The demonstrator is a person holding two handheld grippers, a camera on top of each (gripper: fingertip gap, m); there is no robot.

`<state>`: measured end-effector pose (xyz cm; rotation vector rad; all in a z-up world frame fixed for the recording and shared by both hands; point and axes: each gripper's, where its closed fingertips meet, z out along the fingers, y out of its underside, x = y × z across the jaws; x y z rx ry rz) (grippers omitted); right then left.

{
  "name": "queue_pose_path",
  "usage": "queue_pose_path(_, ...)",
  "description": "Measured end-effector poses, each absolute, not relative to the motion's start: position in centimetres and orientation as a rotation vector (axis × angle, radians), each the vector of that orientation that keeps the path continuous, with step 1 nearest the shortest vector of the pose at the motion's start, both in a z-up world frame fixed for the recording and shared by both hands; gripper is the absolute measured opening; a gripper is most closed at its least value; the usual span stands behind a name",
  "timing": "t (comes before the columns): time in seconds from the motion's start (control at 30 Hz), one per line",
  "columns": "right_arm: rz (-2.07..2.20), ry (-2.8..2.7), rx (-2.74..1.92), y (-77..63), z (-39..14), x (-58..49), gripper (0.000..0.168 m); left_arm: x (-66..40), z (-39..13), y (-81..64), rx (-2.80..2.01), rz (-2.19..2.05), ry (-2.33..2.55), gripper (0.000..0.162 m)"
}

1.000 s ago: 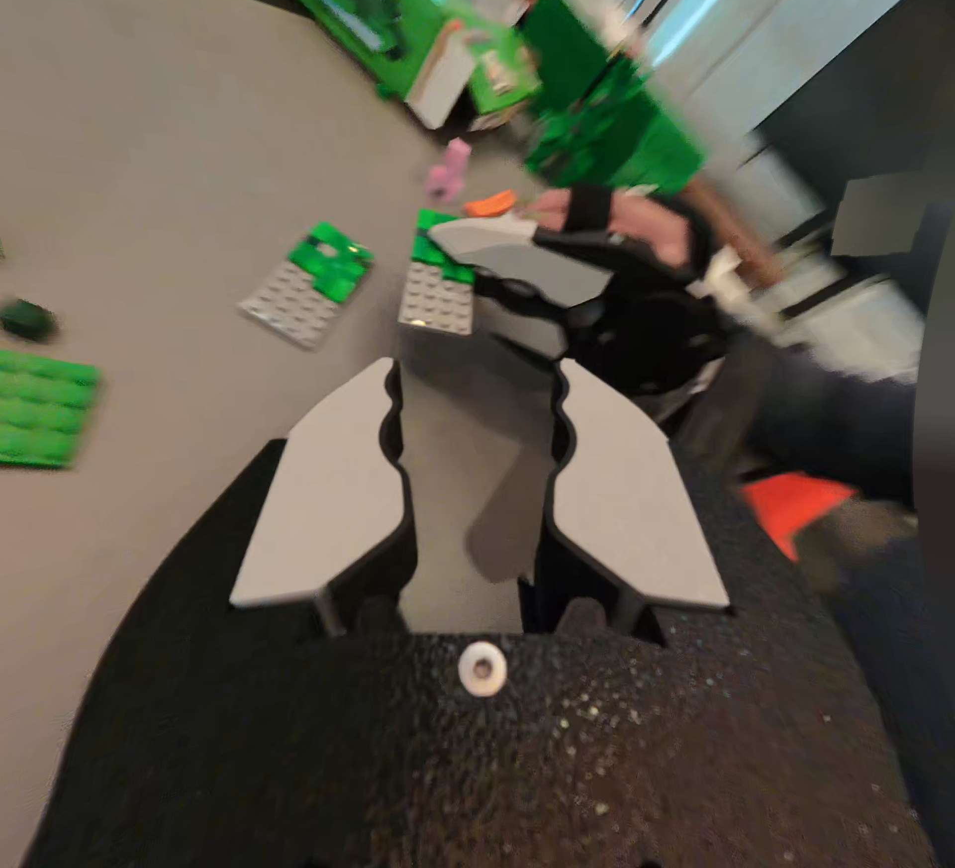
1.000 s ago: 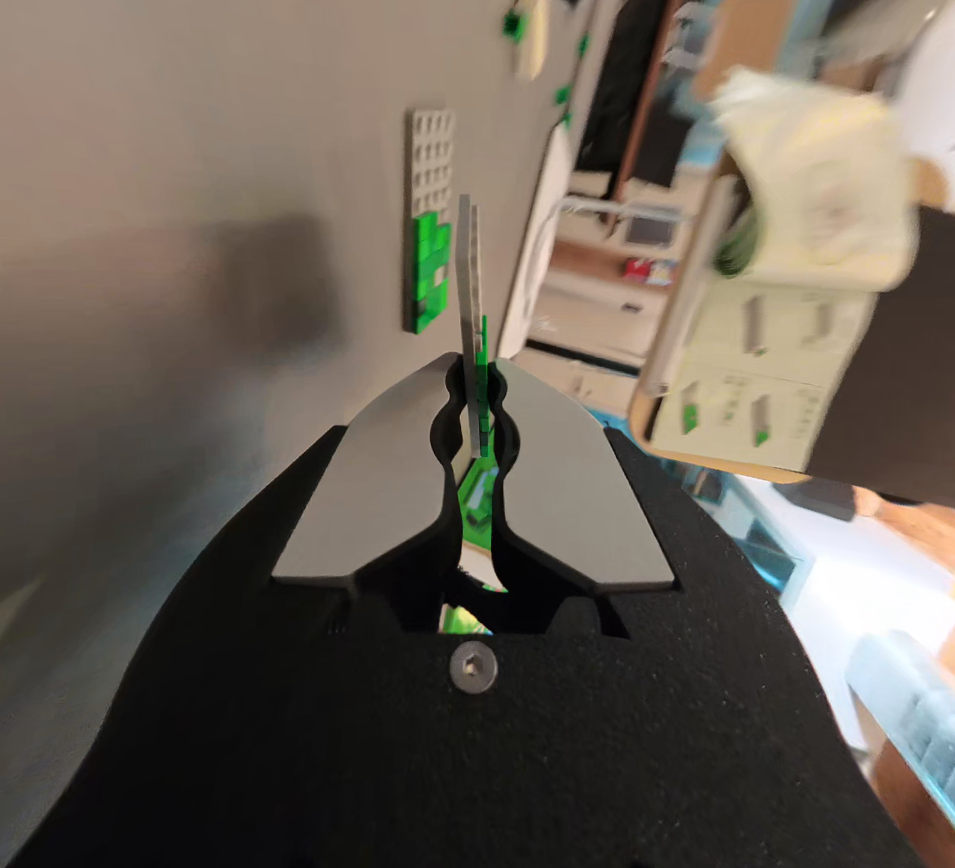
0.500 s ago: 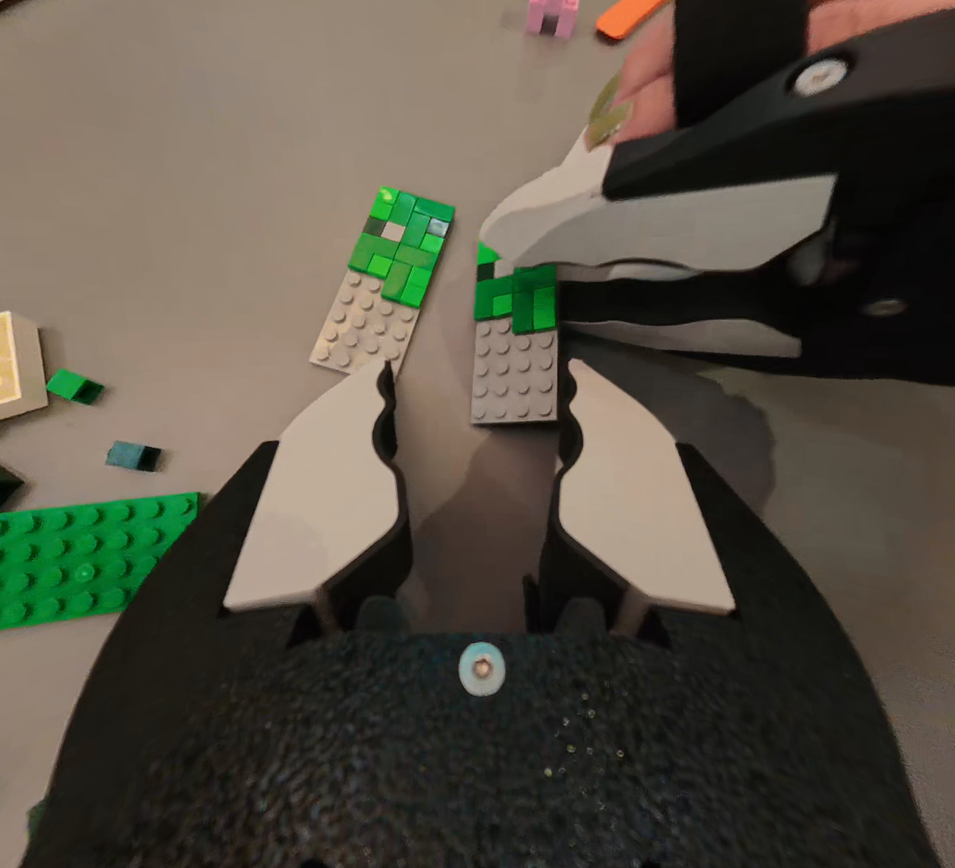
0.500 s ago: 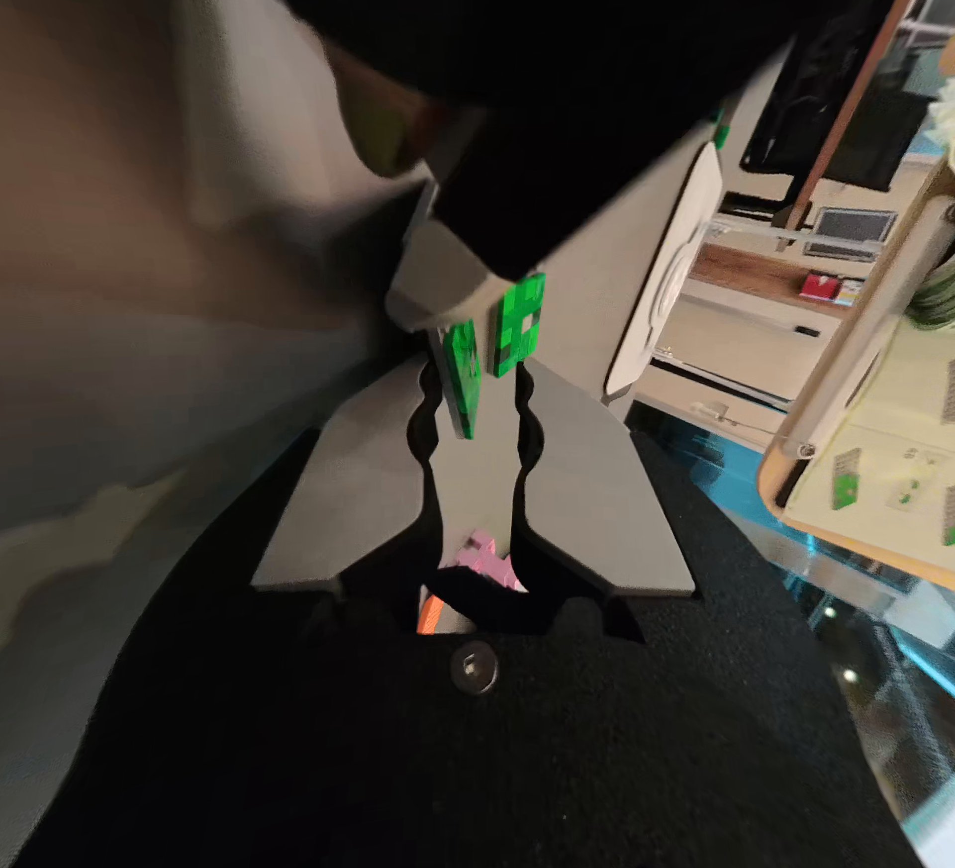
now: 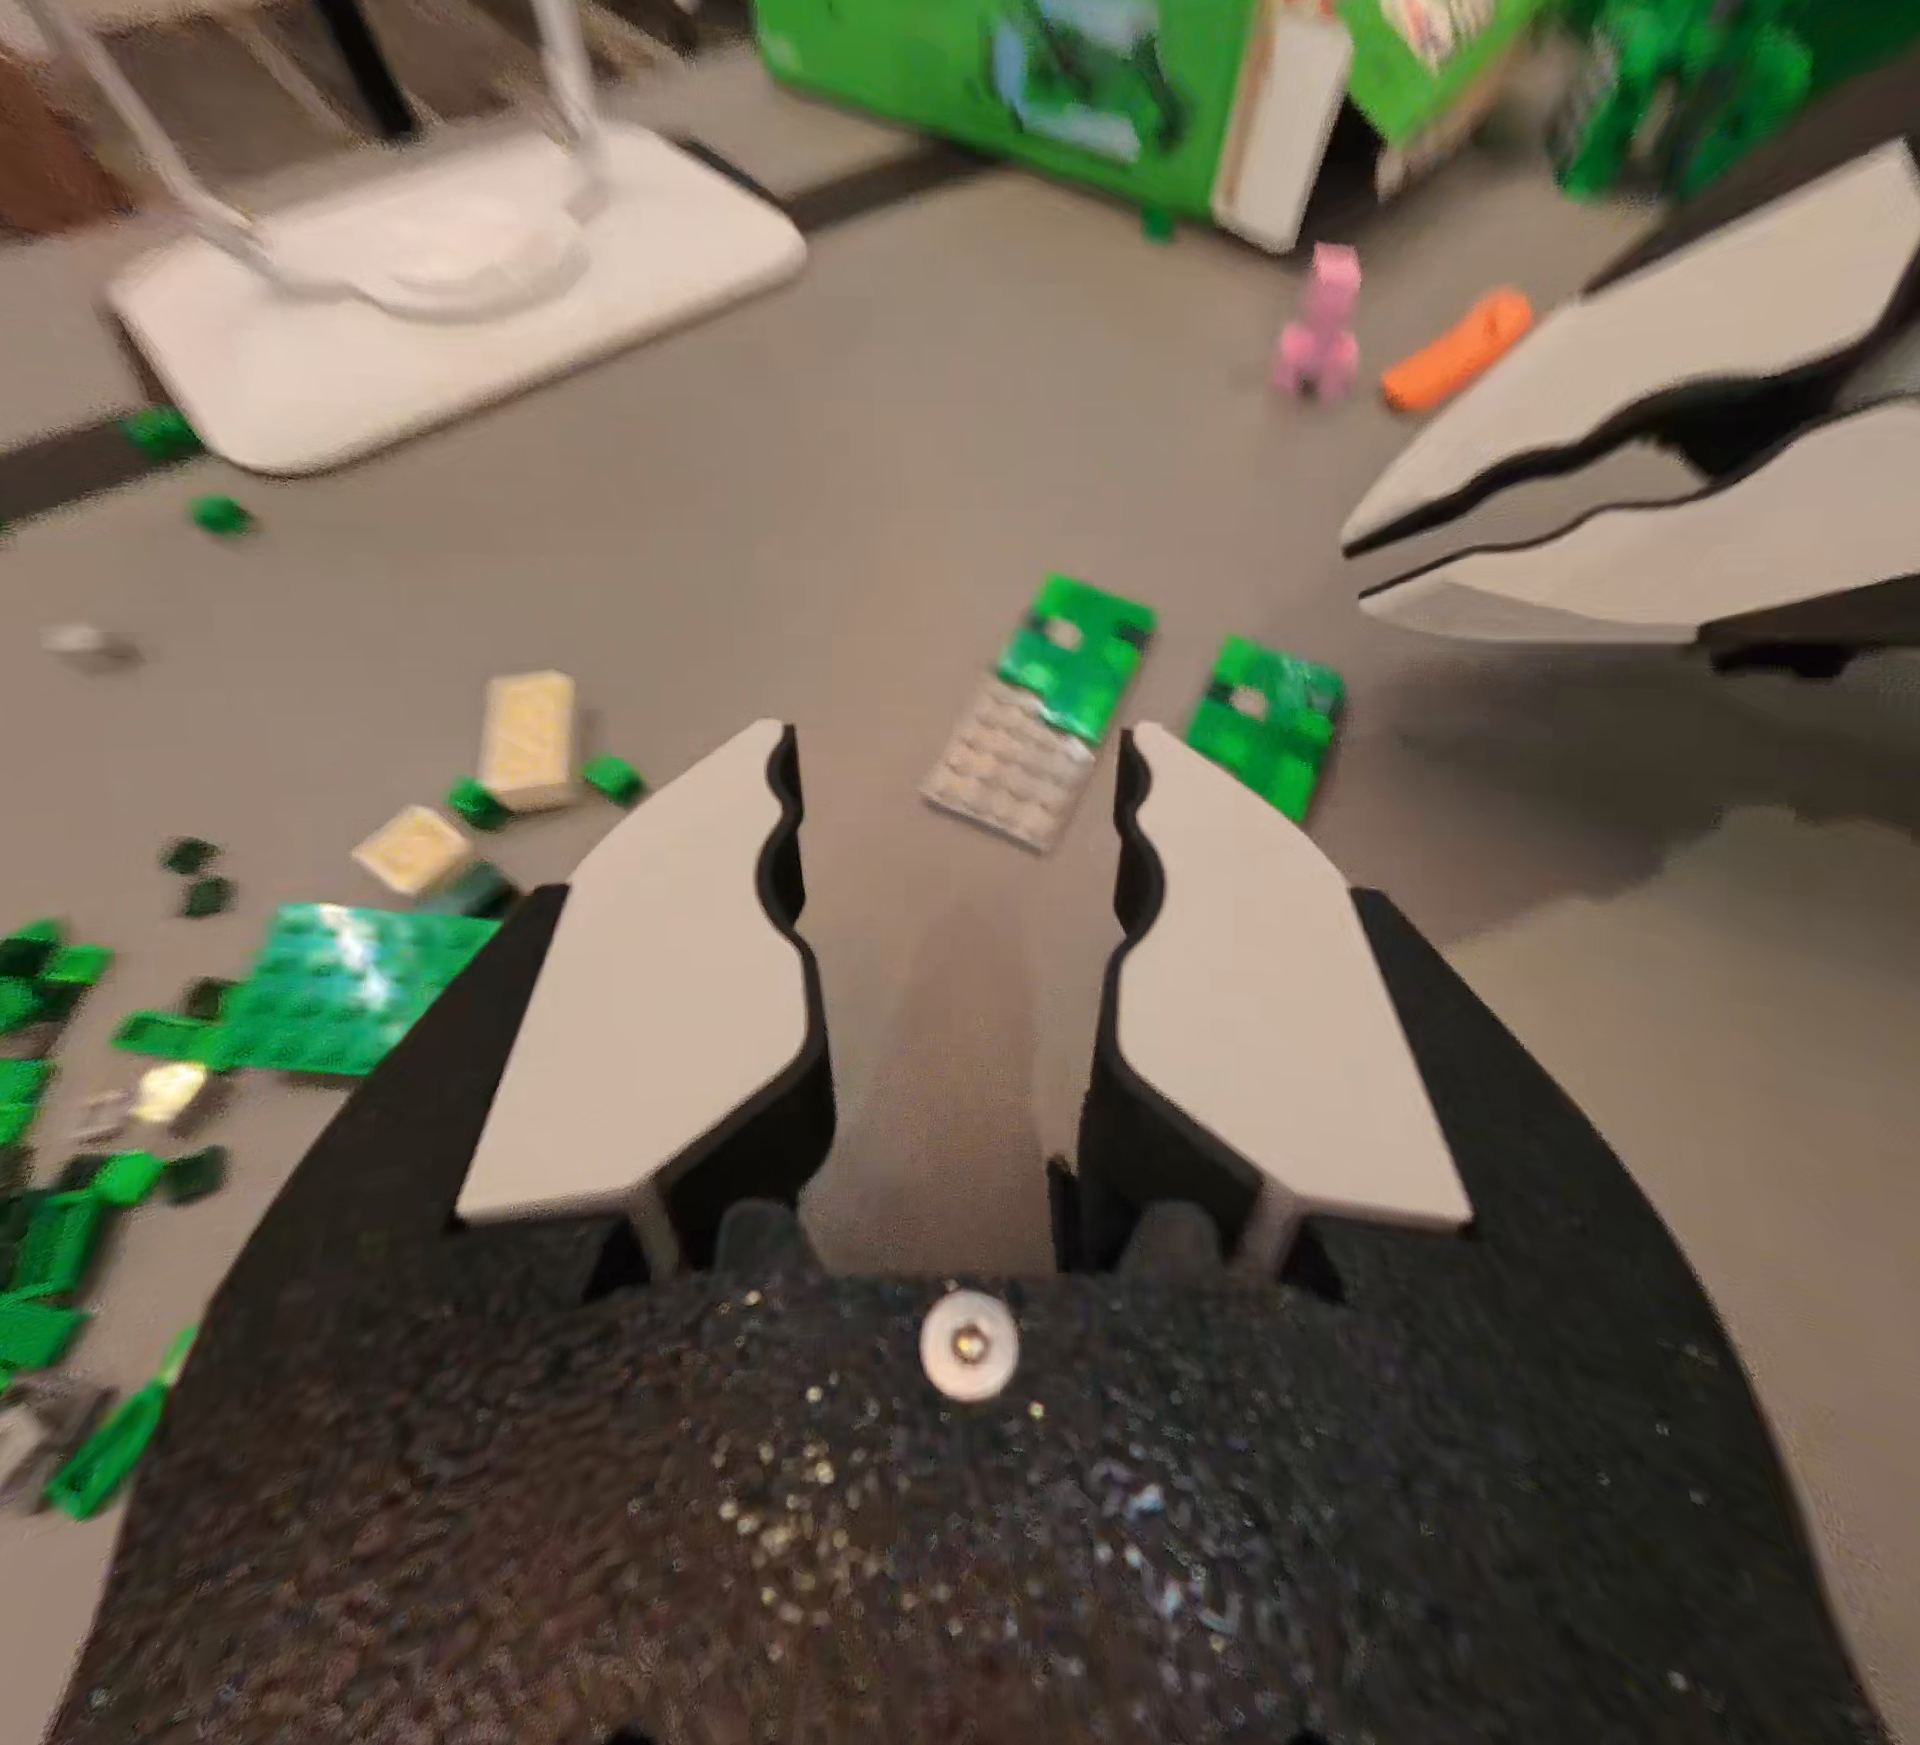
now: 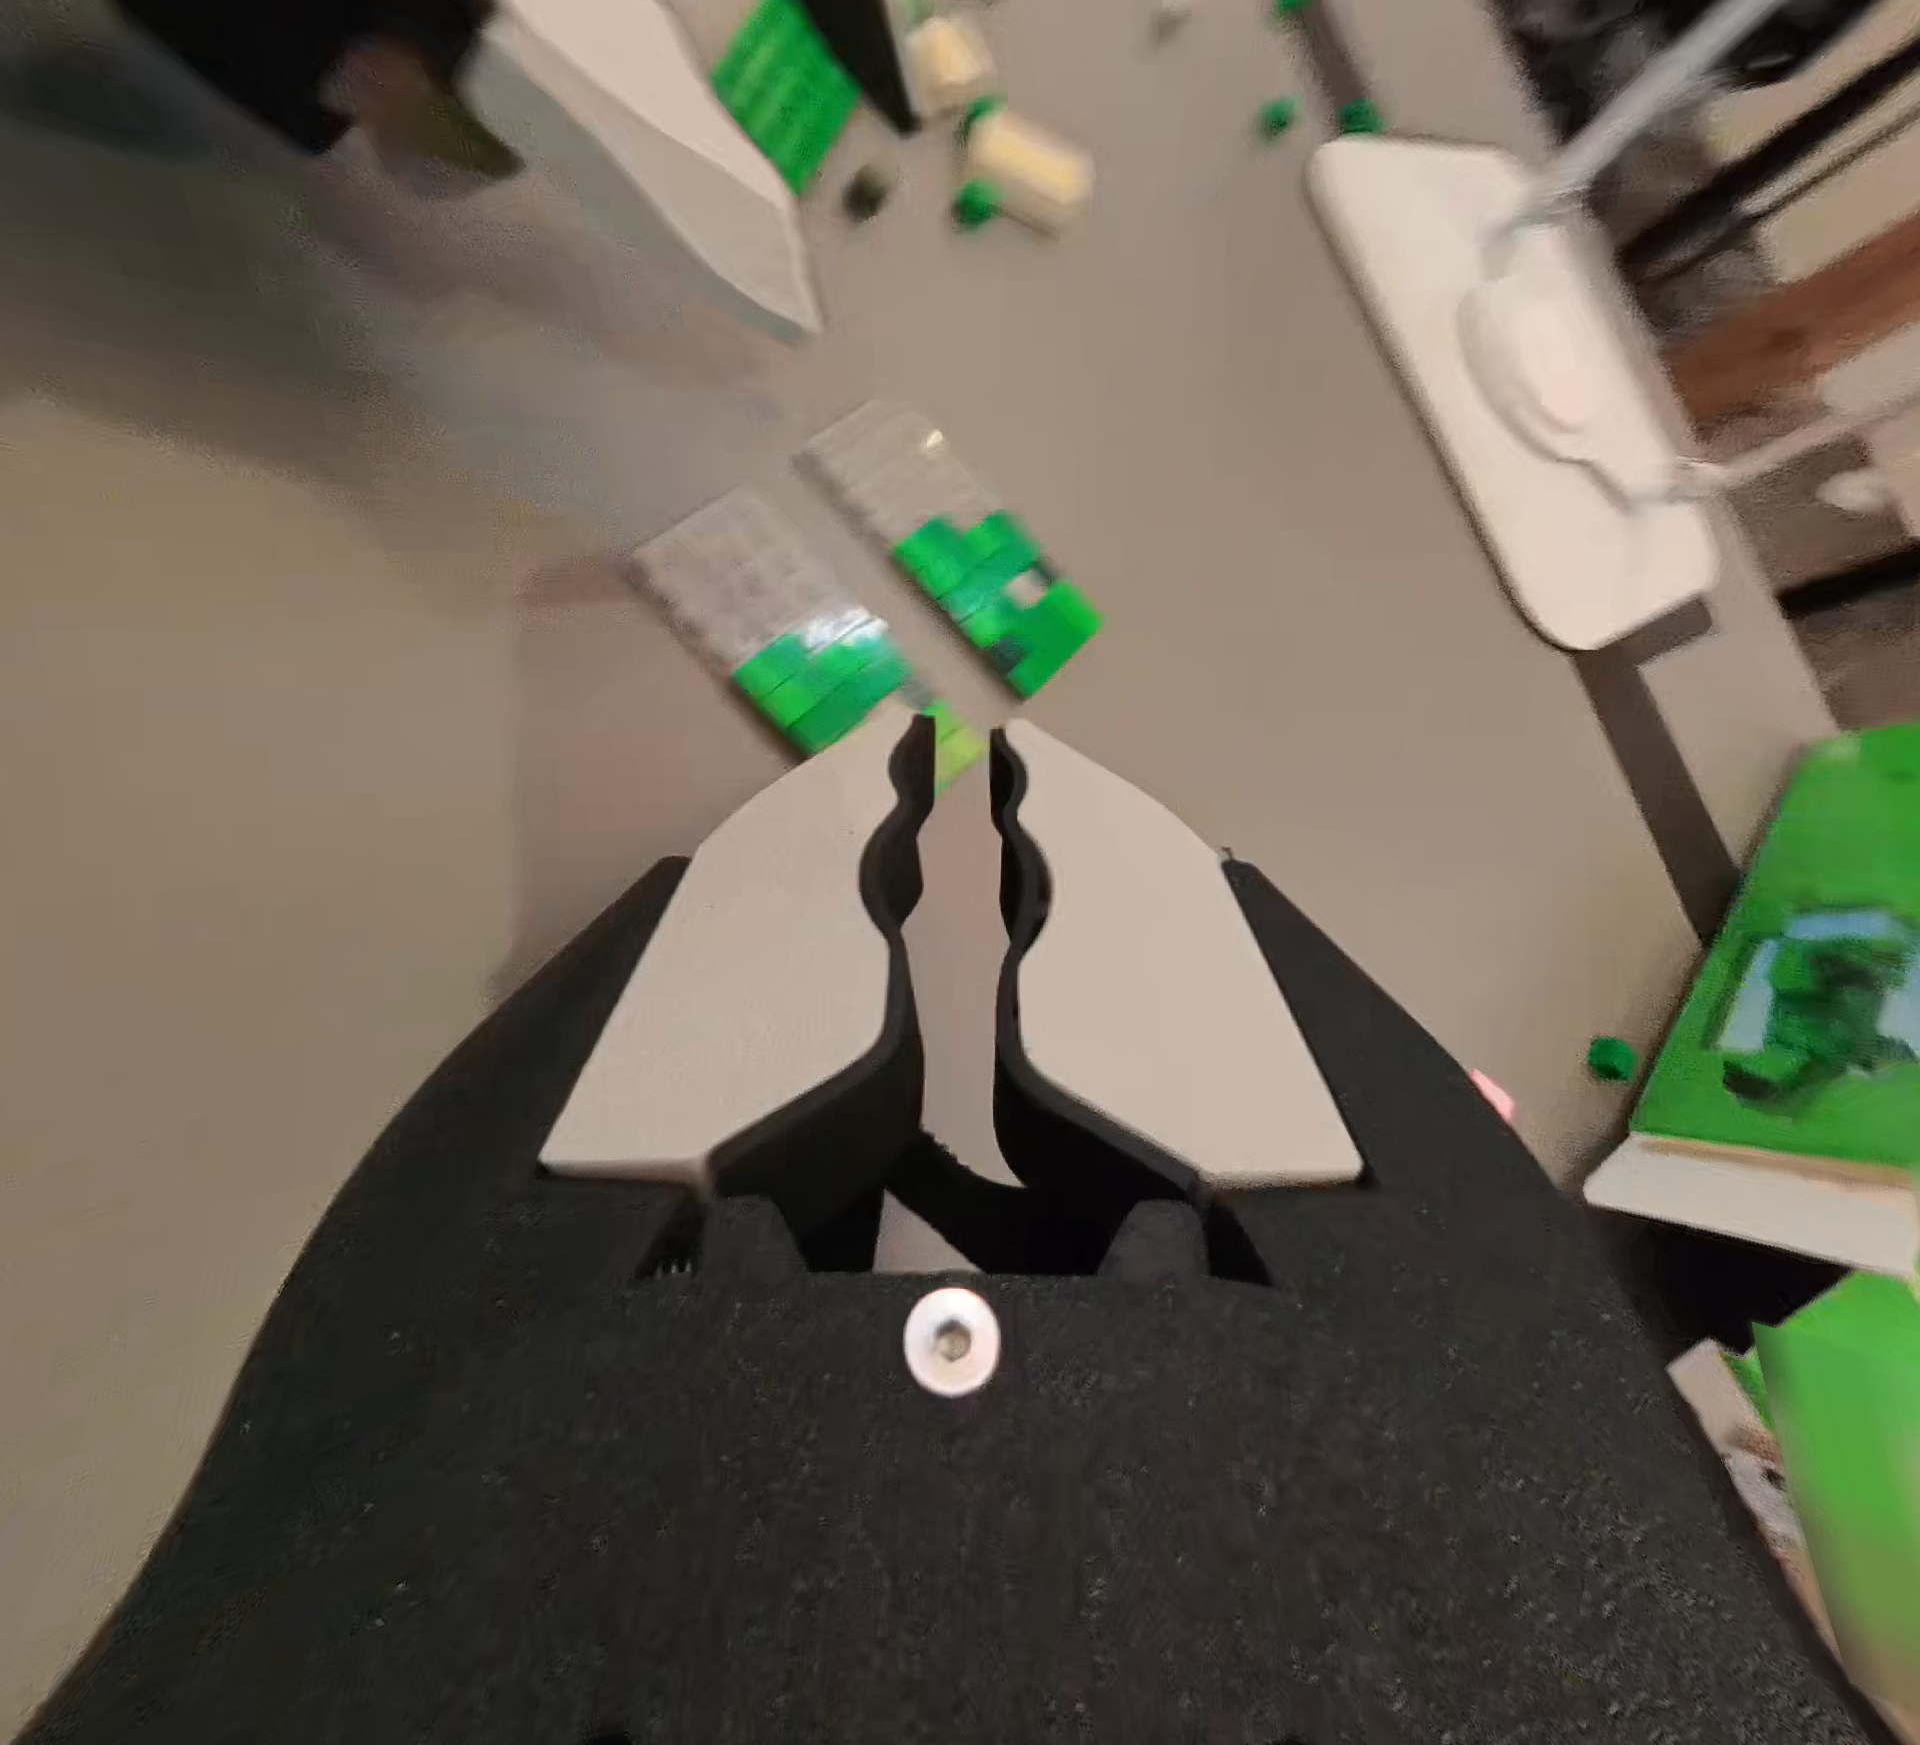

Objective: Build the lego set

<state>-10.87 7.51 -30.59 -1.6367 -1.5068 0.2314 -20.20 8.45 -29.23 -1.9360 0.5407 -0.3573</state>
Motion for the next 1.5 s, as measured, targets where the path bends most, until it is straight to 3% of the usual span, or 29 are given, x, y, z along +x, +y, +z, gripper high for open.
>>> queue_pose_path(0.17,0.428,-0.932,-1.549,13.1,-25.9,-11.0,0.009,-24.1,-23.8,12.4,-1.62,-0.274,0.288,0.053)
queue_pose_path(0.3,0.253,-0.784,-1.445,16.9,-24.3,-11.0,0.0,-23.6,-24.4,15.6,-1.62,-0.206,0.306,0.041)
queue_pose_path(0.43,0.118,-0.782,-1.341,18.8,-24.2,-12.4,0.0,-22.8,-25.3,16.4,-1.627,-0.236,0.323,0.019)
queue_pose_path(0.5,0.153,-0.777,-1.292,19.1,-23.5,-13.4,0.0,-23.6,-25.5,16.3,-1.63,-0.166,0.29,0.0)
queue_pose_path(0.77,0.401,-0.781,-1.28,20.7,-23.4,-16.7,0.0,-23.4,-25.7,16.0,-1.61,0.045,0.386,0.0)
queue_pose_path(1.5,0.439,-0.816,-1.232,19.0,-23.5,-16.5,0.0,-21.4,-25.2,14.6,-1.528,-0.088,0.499,0.0)
